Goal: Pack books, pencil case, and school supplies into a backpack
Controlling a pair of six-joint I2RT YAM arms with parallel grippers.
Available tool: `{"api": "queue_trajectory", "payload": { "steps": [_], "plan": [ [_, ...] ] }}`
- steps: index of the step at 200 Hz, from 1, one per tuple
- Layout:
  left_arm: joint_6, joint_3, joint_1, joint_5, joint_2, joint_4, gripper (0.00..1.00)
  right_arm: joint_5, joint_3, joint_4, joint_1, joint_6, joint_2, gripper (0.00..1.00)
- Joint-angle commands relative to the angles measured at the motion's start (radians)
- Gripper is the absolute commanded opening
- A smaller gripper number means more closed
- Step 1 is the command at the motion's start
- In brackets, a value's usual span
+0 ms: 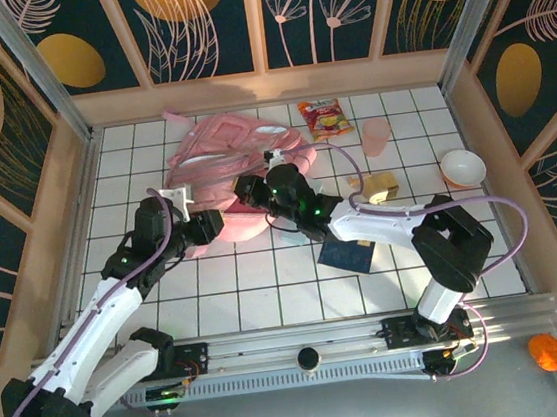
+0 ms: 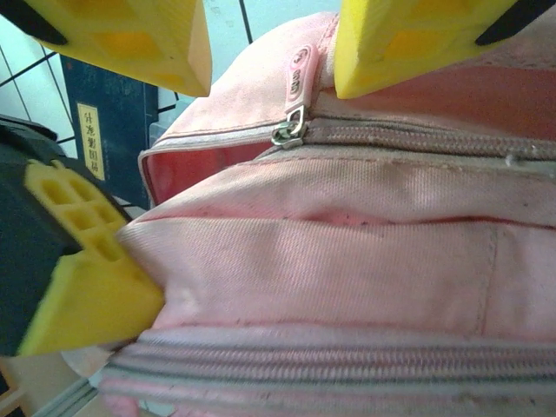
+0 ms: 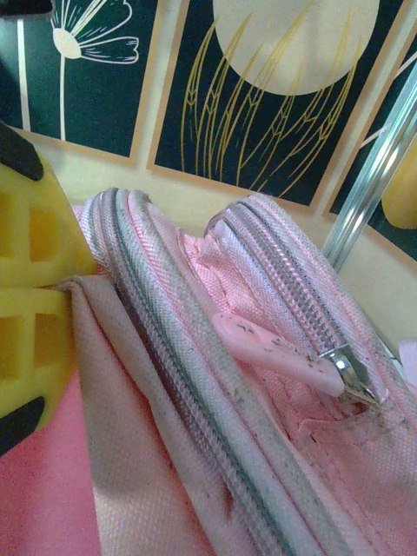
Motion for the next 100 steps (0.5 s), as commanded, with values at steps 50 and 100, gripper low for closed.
{"api": "queue_trajectory", "payload": {
  "steps": [50,100],
  "plan": [
    [-0.001,-0.018,-0.009,-0.007,0.062,0.006,0.35,0.014,0.078,0.097,-0.001,0.02,0.008,0.0],
    [0.016,-0.017,-0.009,-0.04,0.098,0.004,0.18,0.014,0.096,0.085,-0.001,0.016,0.017,0.0]
  ]
}}
